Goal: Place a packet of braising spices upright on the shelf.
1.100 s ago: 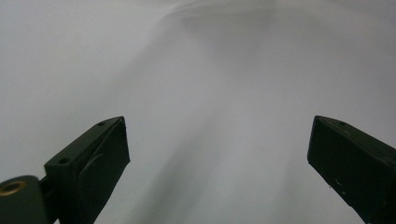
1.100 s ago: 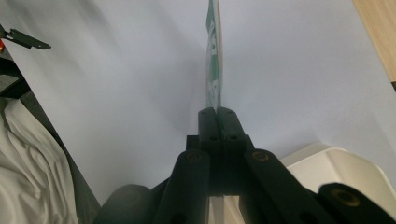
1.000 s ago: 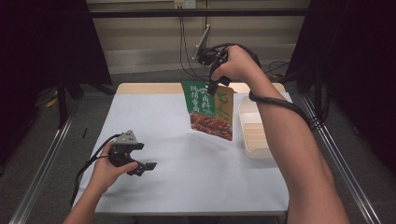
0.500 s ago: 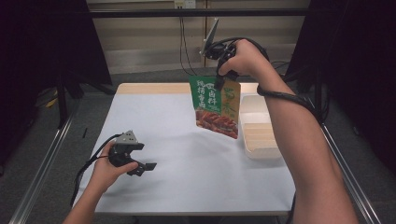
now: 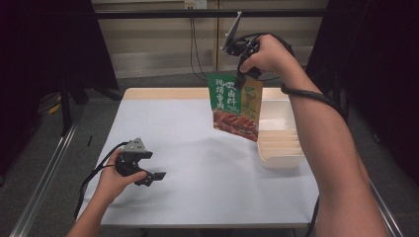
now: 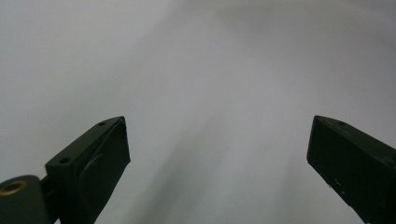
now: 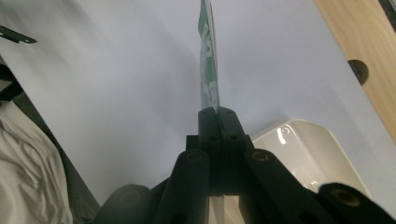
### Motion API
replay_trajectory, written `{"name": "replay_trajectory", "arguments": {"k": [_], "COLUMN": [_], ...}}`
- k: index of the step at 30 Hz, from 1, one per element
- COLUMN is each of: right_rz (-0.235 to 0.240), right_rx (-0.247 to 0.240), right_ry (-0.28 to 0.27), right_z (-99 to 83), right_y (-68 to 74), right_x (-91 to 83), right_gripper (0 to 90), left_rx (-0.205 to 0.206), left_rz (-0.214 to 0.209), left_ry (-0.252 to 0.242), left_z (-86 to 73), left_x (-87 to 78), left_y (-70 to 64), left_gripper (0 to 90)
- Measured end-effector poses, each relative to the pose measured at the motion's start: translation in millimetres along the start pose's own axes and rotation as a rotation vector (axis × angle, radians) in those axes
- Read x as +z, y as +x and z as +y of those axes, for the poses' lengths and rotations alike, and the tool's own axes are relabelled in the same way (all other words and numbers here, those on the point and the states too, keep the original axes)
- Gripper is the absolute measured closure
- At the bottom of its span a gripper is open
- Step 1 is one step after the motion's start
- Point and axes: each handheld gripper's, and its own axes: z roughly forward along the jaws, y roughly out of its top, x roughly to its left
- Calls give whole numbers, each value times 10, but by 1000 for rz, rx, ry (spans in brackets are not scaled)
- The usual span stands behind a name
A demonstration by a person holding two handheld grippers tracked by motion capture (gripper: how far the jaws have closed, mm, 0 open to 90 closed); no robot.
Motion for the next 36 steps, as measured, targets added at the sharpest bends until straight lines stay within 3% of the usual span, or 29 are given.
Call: {"name": "replay_trajectory", "arguments": {"k": [15, 25, 28, 36], "right_rz": [-23, -7, -10, -20], "right_rx": [18, 19, 26, 55], "right_ry": [-2, -11, -10, -37], "right_z": [-42, -81, -116, -244], "right_y": [-127, -249, -297, -451], "right_x": [-156, -200, -223, -331], "right_gripper": [900, 900, 900, 900], "left_rx": [1, -2, -8, -10], "left_rz": [6, 10, -1, 16], "left_ry": [5, 2, -11, 14], "left_z": [1, -4, -18, -29], "left_x": [-19, -22, -15, -8], "left_y": [14, 18, 27, 42], "left_gripper": [56, 56, 56, 57]}}
